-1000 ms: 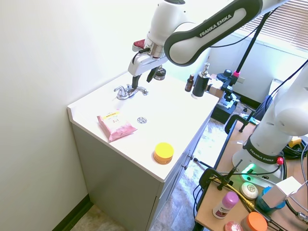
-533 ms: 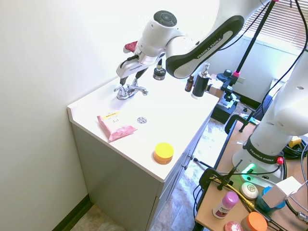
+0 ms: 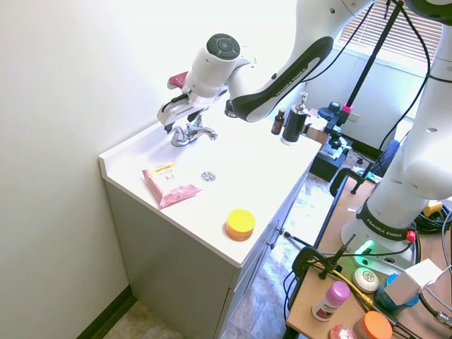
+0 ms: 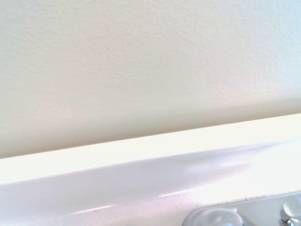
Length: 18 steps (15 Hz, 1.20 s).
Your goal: Turn on the hot water
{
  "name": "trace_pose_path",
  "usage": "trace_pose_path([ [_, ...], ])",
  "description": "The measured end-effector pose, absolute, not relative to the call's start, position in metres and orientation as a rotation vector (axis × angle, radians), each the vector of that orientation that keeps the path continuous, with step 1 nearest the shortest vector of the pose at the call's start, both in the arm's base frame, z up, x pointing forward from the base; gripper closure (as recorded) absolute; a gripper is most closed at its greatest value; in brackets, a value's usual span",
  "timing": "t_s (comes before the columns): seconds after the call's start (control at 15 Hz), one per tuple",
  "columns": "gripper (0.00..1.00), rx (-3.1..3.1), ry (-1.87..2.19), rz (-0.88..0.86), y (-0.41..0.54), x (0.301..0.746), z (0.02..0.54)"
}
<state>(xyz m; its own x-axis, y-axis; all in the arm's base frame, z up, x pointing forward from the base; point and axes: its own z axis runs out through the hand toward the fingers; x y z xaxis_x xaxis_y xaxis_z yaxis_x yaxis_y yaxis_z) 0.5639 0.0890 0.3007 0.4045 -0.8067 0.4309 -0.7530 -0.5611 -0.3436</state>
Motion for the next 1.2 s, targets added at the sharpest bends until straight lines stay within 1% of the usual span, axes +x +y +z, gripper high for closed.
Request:
trace_pose_path([
  [0.4,0.0,-2.59,1.415,-0.85,0.089,0.568,0.284],
  [0.8,0.0,-2.623,1.454,-0.835,0.088,0.568,0.282],
  [1.07,0.0,-2.694,1.548,-0.81,0.056,0.572,0.286],
  [1.2,0.0,-2.702,1.562,-0.794,0.055,0.572,0.289],
])
